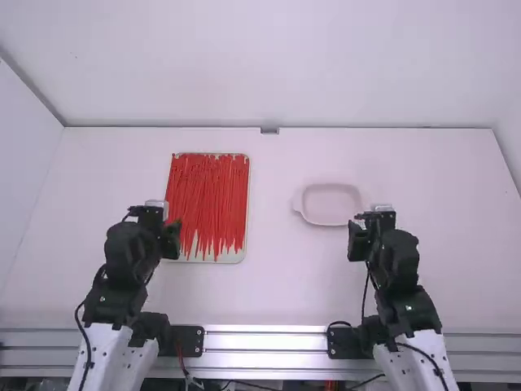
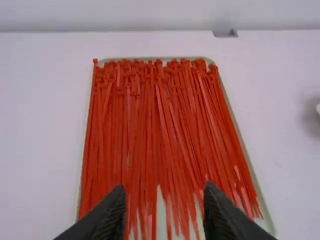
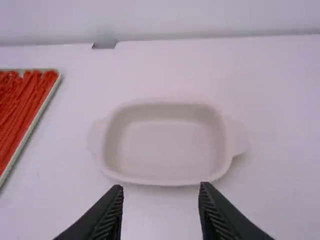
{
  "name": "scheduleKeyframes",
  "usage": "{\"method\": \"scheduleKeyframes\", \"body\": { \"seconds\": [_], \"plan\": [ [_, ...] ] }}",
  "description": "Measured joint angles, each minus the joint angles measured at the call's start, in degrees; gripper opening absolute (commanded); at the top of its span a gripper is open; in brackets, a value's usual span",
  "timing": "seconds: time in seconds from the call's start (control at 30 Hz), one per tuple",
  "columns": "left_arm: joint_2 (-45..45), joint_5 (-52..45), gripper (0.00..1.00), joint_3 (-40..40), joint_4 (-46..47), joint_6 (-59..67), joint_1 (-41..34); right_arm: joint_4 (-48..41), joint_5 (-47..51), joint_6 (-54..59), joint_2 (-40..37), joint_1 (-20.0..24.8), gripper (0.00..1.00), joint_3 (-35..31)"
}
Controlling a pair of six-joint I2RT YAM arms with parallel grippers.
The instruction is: Fasten the cable tie
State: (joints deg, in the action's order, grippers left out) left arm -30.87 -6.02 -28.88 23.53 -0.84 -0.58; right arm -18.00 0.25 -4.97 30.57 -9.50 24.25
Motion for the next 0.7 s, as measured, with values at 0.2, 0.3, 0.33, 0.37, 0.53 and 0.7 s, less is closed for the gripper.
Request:
{"method": "scheduleKeyframes", "body": {
  "seconds": [0.2,0.3,0.33,0.37,0.53,0.7],
  "plan": [
    [-8.55,-1.92,0.57,-7.93,6.60,0.02,-0.13,-5.29,0.48,-1.86,9.09,-2.16,0.57,6.95],
    [-12.59,-2.73,0.63,-11.41,9.44,-0.09,-0.26,-8.02,0.59,-2.29,12.48,-2.69,0.62,10.27],
    [-14.78,-3.15,0.65,-13.40,10.86,-0.17,-0.48,-10.56,0.83,-2.43,14.34,-2.78,0.65,12.50],
    [-16.39,-3.52,0.67,-14.97,12.02,-0.17,-0.59,-12.55,1.20,-2.43,15.67,-2.75,0.67,14.29],
    [-21.59,-4.96,0.75,-20.65,15.30,0.09,-0.79,-17.79,1.77,-1.33,20.28,-1.64,0.75,21.70],
    [-27.87,-6.49,0.84,-27.19,18.69,0.07,-0.85,-22.43,1.22,0.57,24.81,1.03,0.83,29.99]
  ]
}}
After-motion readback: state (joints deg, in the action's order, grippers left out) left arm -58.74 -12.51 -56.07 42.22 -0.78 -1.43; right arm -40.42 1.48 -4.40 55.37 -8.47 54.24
